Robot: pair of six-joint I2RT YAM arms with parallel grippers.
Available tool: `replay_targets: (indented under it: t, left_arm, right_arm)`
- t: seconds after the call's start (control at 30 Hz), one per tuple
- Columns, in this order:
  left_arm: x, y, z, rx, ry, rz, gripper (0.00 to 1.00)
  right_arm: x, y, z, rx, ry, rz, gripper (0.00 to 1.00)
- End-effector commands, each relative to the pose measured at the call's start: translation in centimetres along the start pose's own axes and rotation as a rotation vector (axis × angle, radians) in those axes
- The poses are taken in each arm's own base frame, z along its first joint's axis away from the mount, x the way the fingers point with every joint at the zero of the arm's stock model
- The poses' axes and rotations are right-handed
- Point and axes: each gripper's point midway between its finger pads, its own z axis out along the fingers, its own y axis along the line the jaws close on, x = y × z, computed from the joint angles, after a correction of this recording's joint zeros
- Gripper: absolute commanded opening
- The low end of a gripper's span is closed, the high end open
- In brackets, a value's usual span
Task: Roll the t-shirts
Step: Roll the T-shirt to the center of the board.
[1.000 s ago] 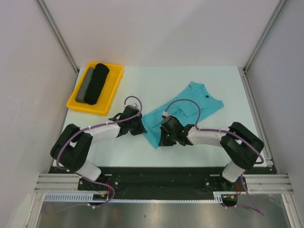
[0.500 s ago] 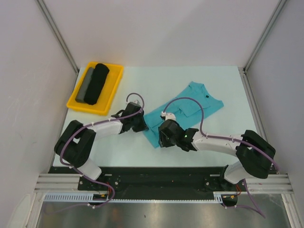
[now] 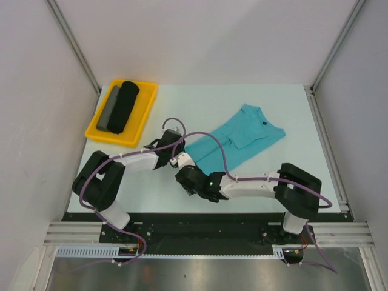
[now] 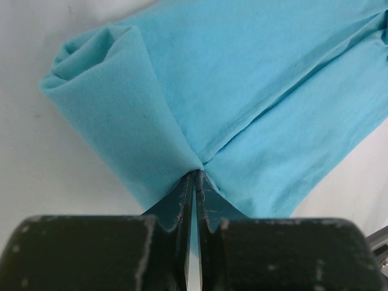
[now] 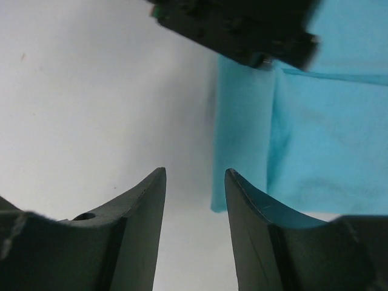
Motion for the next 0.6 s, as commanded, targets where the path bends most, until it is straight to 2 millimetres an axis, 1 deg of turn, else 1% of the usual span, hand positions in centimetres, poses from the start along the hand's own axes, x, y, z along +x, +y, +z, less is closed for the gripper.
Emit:
replay_targets:
  t: [0.0, 0.03, 0.1, 0.13, 0.2, 0.23, 0.3, 0.33, 0.37, 0.4, 0.47, 0.5, 0.57]
  left_arm:
    - [-1.2, -1.4, 0.1, 0.025, -0.023, -0.005, 0.09]
    - [-1.3, -1.4, 0.1, 0.026, -0.024, -0.005, 0.09]
    - [-1.3, -1.5, 0.1, 0.028, -0.024, -0.005, 0.09]
    - [-1.3, -1.6, 0.1, 0.029, -0.023, -0.005, 0.09]
    - [-1.3, -1.6, 0.1, 0.031, -0.024, -0.005, 0.09]
    - [-1.4, -1.6, 0.1, 0.029, -0.025, -0.005, 0.09]
    - [-1.4, -1.6, 0.1, 0.029, -0.025, -0.005, 0.09]
    - [-1.5, -1.7, 0.1, 0.031, -0.026, -0.005, 0.09]
    - [-1.5, -1.7, 0.0, 0.032, -0.027, -0.005, 0.09]
    - [-1.5, -1.7, 0.0, 0.032, -0.025, -0.003, 0.09]
    - [-1.5, -1.7, 0.0, 0.028, -0.026, -0.004, 0.09]
    - [-1.6, -1.7, 0.0, 0.029, -0.027, -0.003, 0.09]
    - [-1.6, -1.7, 0.0, 0.029, -0.027, -0.002, 0.09]
  right_arm:
    - [-0.9, -0.1, 1.2, 0.103, -0.020, -0.139, 0.50]
    - [-0.5, -0.2, 1.3, 0.114, -0.007, -0.157, 0.51]
    - [-0.4, -0.5, 1.5, 0.143, -0.002, -0.171, 0.52]
    - [0.4, -0.7, 1.8, 0.159, 0.023, -0.188, 0.52]
    - [0.6, -0.9, 1.8, 0.180, 0.030, -0.194, 0.52]
    - [1.1, -1.1, 1.9, 0.192, 0.046, -0.208, 0.52]
    - [1.3, -1.6, 1.9, 0.233, 0.059, -0.218, 0.51]
    - [1.7, -1.5, 1.9, 0.245, 0.063, -0.232, 0.51]
    - [1.6, -2.0, 1.8, 0.275, 0.058, -0.241, 0.51]
    - [1.6, -2.0, 1.7, 0.285, 0.060, -0.250, 0.51]
    - [1.6, -1.8, 1.4, 0.307, 0.051, -0.277, 0.51]
    - [1.1, -1.5, 1.2, 0.311, 0.037, -0.284, 0.51]
    - [0.9, -1.2, 0.8, 0.334, 0.022, -0.308, 0.52]
